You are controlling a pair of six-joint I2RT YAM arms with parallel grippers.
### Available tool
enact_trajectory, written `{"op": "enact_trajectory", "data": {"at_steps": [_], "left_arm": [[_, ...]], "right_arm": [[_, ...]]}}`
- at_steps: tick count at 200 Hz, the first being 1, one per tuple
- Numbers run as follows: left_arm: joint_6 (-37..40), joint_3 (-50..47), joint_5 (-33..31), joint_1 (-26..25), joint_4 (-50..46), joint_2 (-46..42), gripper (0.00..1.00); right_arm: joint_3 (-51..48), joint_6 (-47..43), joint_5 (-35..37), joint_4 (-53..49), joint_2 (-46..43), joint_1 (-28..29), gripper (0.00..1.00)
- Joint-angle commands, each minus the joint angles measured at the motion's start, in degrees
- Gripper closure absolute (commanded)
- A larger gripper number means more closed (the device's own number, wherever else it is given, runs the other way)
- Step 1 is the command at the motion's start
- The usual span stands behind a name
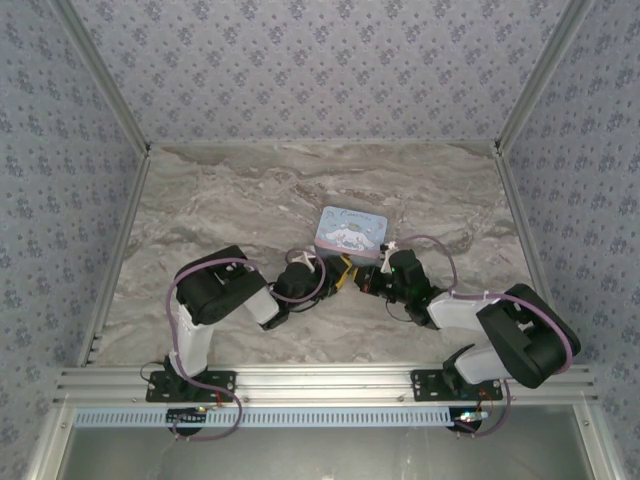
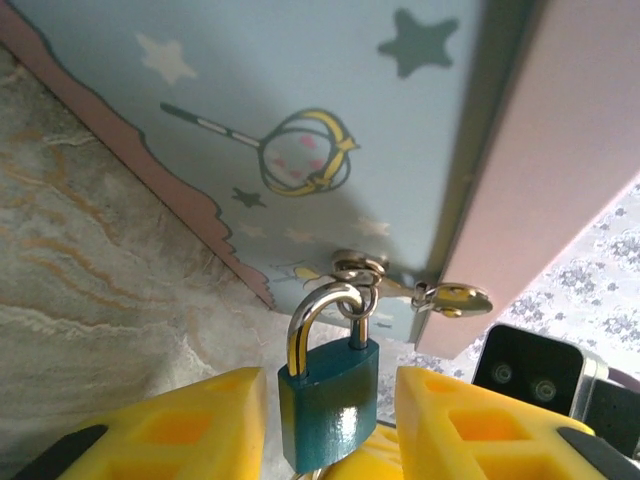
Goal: Unlock a padlock with a key
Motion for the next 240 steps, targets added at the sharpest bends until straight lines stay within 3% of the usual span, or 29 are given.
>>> {"op": "enact_trajectory", "data": {"at_steps": [1, 80, 148, 184, 240], "left_arm": [[-1.0, 1.0, -1.9, -0.5, 1.6, 1.3, 0.64], [-3.0, 2.8, -1.5, -1.1, 2.7, 3.7, 0.69], [-2.1, 1.7, -2.4, -1.1, 1.5, 2.4, 0.88], [-1.5, 1.7, -2.4, -1.1, 1.0, 1.7, 0.96], [-0.9, -0.2, -0.8, 0.6, -0.6, -1.0, 0.98]], "right_arm": [[1.3, 2.6, -0.3, -1.3, 0.0, 0.4, 1.00], [1.7, 6.8, -1.9, 1.1, 1.7, 0.4, 1.00], [0.5, 6.0, -1.5, -0.6, -0.6, -0.5, 0.99], [1.5, 0.1, -3.1, -5.9, -4.1, -1.3, 0.67], [4.9, -16.7, 0.3, -26.6, -16.4, -3.3, 0.40]]}}
